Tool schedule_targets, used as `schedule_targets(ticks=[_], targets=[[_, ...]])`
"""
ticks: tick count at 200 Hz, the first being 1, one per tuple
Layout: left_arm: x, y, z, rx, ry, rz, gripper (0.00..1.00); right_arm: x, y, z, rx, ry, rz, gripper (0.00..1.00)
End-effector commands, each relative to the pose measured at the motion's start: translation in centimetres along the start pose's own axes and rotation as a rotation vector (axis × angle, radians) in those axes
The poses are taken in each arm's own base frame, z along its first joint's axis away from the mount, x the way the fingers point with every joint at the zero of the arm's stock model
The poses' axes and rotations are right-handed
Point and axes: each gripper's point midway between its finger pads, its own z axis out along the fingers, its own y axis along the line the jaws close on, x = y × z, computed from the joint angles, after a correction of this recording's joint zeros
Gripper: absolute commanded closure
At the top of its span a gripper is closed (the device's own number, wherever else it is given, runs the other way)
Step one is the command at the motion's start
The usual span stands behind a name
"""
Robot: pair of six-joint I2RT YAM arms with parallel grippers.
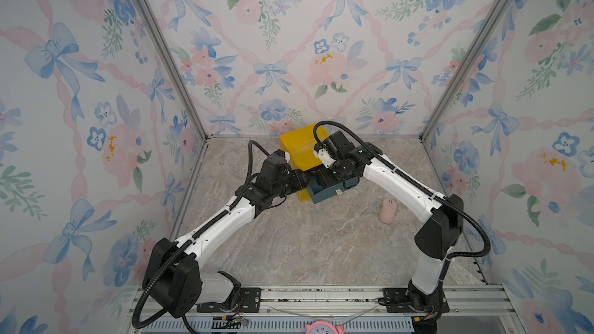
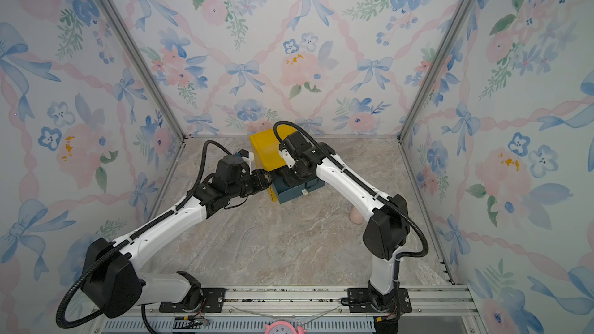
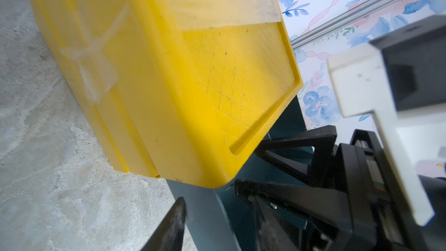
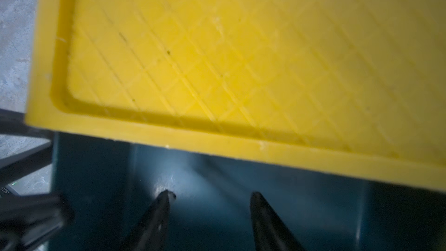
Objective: Take the mice out of the drawer
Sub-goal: Open the drawer in the storage box.
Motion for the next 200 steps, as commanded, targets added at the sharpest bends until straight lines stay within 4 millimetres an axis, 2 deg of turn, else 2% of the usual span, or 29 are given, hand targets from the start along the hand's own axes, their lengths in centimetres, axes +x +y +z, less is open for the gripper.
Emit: schedule_targets(ticks=[1, 56, 88, 100, 114, 142, 175, 200], targets=[[-0.9, -0.8, 0.1, 0.017, -0.012, 0.008, 0.53, 1.7, -0.3, -0.8, 0.013, 0.048, 0.009, 0.44], [-1.3, -0.9, 0.6, 0.013, -0.013, 0.014, 0.52, 3.3, -0.6, -1.6, 0.024, 0.067, 0.022, 0.44], [-1.4, -0.9, 0.7, 0.017, -0.009, 0.013, 0.49, 3.3, -0.9, -1.7, 0.030, 0.061, 0.029, 0.43], [-1.3, -1.0, 0.7, 0.021, -0.003, 0.020, 0.50, 2.6, -1.2, -1.5, 0.032, 0.051, 0.039, 0.42], [-1.1, -0.8, 0.7, 0.017, -0.001, 0.018, 0.52, 1.2, -1.0, -1.3, 0.021, 0.019, 0.040, 0.34], [-0.9, -0.3, 0.6, 0.008, -0.001, 0.005, 0.59, -1.2, -0.4, -0.4, 0.007, -0.024, 0.028, 0.26], [-0.8, -0.4, 0.6, 0.011, 0.002, 0.005, 0.60, -2.3, -0.7, 1.1, 0.024, -0.036, 0.026, 0.24], [-0.7, -0.1, 0.9, 0.005, 0.009, 0.001, 0.61, -3.2, -0.9, 1.4, 0.036, -0.071, 0.026, 0.22]])
